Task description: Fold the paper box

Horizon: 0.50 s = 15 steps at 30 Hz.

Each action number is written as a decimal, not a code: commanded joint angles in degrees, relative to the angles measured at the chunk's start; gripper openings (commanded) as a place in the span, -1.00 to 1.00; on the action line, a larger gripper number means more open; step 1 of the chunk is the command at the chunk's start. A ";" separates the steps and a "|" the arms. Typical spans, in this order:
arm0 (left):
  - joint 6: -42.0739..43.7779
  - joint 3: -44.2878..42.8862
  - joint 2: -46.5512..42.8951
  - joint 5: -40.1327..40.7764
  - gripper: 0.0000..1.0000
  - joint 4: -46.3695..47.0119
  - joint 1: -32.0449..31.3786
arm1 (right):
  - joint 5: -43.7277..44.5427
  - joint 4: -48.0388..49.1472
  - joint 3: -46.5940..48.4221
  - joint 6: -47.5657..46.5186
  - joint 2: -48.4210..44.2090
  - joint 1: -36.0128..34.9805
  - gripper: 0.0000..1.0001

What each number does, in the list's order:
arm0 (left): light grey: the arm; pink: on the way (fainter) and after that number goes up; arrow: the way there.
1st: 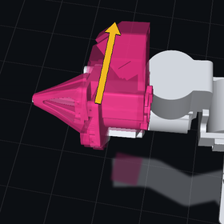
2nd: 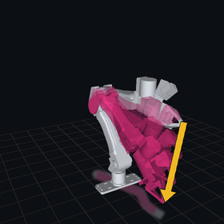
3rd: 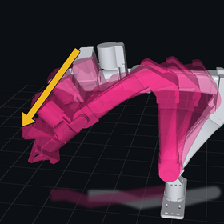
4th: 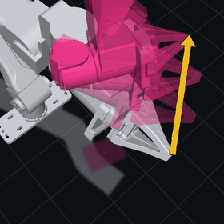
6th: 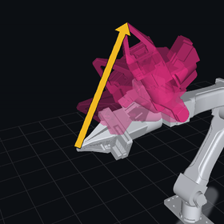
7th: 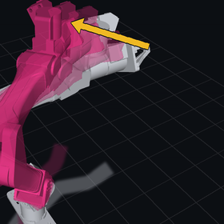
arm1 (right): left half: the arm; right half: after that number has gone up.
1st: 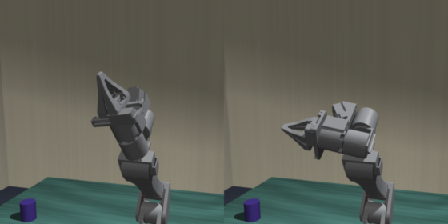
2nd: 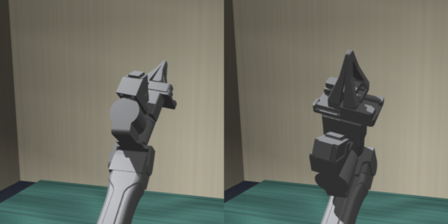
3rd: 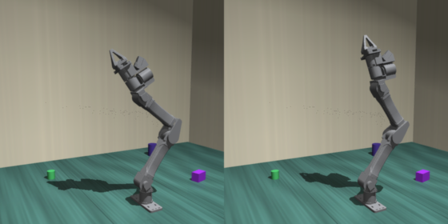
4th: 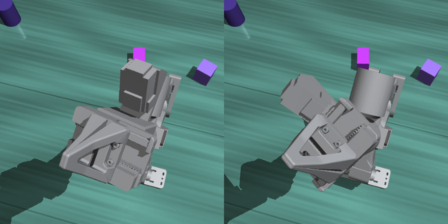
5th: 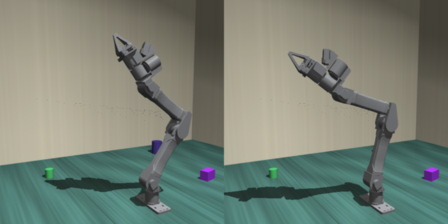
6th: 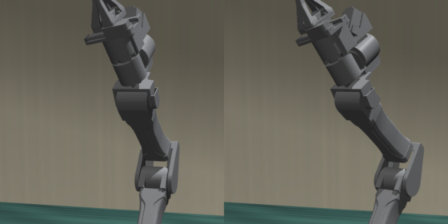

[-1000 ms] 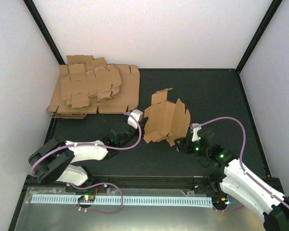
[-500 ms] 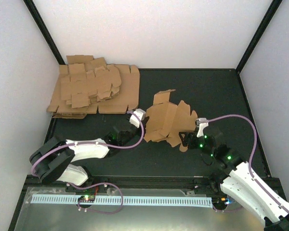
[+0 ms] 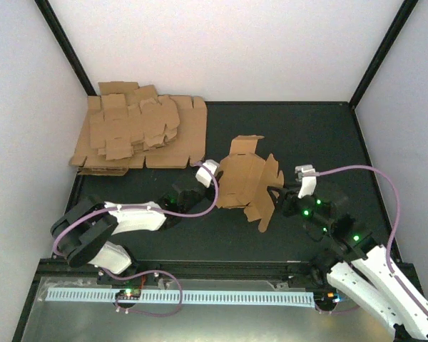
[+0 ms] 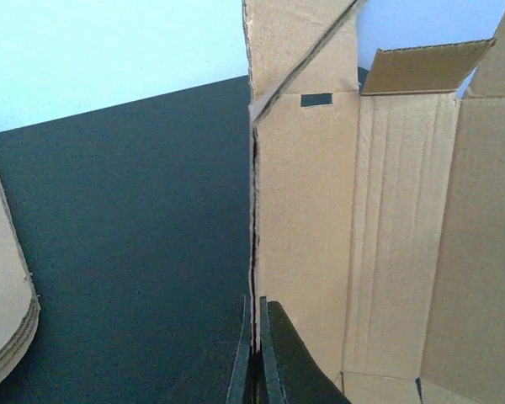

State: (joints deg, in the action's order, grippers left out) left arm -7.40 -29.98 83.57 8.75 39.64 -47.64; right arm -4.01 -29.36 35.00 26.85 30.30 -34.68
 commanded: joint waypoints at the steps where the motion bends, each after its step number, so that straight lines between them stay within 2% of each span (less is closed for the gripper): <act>1: 2.02 -2.09 1.43 -0.25 -0.97 -0.14 0.43 | -2.32 -0.49 3.27 -4.43 -0.26 -0.41 0.26; 5: 2.28 -2.44 2.06 -0.23 -0.97 -0.05 0.58 | -11.58 3.57 2.41 -6.87 2.01 -1.59 0.20; 8: 2.30 -2.72 2.21 -0.40 -0.97 -0.17 0.62 | -11.39 5.36 2.81 -9.20 3.22 -5.94 0.18; 12: 2.21 -3.00 2.32 -0.49 -0.97 -0.19 0.57 | -3.76 4.27 6.23 -10.09 5.67 -10.80 0.24; 15: 2.21 -2.99 2.02 -0.34 -0.97 -0.41 0.70 | 8.01 1.84 8.01 -6.43 3.62 -10.94 0.32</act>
State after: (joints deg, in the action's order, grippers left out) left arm -6.15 -30.96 85.30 8.75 39.27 -47.27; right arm -8.95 -26.37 39.44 18.92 36.21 -45.01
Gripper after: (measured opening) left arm 0.025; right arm 0.645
